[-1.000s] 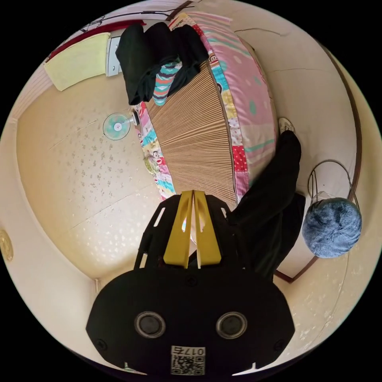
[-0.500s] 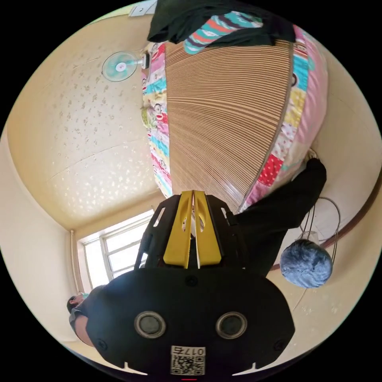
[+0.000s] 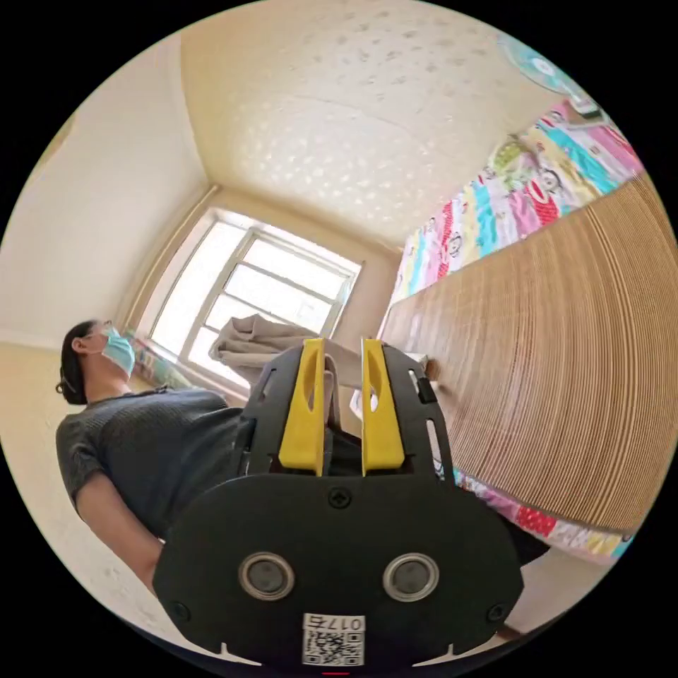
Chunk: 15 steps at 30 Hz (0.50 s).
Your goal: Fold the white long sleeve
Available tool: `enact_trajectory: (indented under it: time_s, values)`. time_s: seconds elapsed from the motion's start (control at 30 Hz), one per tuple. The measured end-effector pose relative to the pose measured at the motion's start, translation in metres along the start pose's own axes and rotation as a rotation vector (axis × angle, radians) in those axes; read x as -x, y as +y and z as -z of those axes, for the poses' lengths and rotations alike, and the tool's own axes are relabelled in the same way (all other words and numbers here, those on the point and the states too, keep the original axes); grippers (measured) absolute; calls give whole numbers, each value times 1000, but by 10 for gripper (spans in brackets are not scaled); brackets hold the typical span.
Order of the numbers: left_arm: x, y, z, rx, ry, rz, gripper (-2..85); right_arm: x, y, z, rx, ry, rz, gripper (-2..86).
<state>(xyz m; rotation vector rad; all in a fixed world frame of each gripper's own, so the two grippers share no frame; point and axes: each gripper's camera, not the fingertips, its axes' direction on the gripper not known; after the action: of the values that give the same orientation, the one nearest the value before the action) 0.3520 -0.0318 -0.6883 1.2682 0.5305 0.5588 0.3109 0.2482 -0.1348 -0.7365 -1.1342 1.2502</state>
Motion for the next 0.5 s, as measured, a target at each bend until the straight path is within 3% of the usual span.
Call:
enact_trajectory:
  time_s: [0.17,0.5]
  values:
    - [44,82,-26,-60,155,231,53,64,-28,-102,228,22,308,181]
    - [89,243,-91,3,427,705,53,61,-30,-209,208,-72,454,212]
